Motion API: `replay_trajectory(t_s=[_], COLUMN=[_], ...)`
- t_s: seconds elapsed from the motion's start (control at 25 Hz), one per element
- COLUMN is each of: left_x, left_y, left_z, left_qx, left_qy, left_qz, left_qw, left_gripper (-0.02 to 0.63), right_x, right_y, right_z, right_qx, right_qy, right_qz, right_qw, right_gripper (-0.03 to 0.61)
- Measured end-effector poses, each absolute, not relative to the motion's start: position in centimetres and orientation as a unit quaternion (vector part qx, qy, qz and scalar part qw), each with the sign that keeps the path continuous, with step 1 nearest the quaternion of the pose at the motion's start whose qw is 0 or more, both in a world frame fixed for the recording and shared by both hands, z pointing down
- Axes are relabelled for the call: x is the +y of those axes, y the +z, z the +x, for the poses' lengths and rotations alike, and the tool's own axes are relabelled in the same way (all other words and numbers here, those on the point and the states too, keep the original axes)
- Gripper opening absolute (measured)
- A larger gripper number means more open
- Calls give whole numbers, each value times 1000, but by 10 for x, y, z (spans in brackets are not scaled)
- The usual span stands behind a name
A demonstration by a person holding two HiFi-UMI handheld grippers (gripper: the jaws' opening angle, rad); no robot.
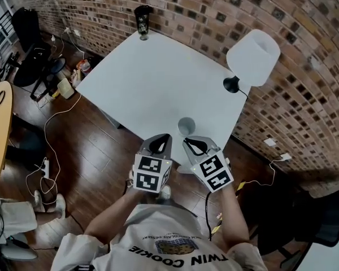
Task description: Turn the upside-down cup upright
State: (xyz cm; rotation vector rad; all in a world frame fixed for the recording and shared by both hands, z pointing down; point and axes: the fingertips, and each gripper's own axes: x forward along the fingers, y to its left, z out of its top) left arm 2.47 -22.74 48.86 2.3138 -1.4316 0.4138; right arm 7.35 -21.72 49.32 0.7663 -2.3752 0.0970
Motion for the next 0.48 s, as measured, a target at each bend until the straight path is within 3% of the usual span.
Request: replay_trajectory(t_s=[0.48], left_x=[-149], left_y=[482], left_z=[25], left_qx=[-485], left_qy=[155], left_qz=[841], left_qw=[183], left_gripper=[6], right_x=[-156], right_y=[464], right_z=[58], right_qx=[-893], right_qy=[125], right_qz=[396], right_qw=[175], right_gripper=[3])
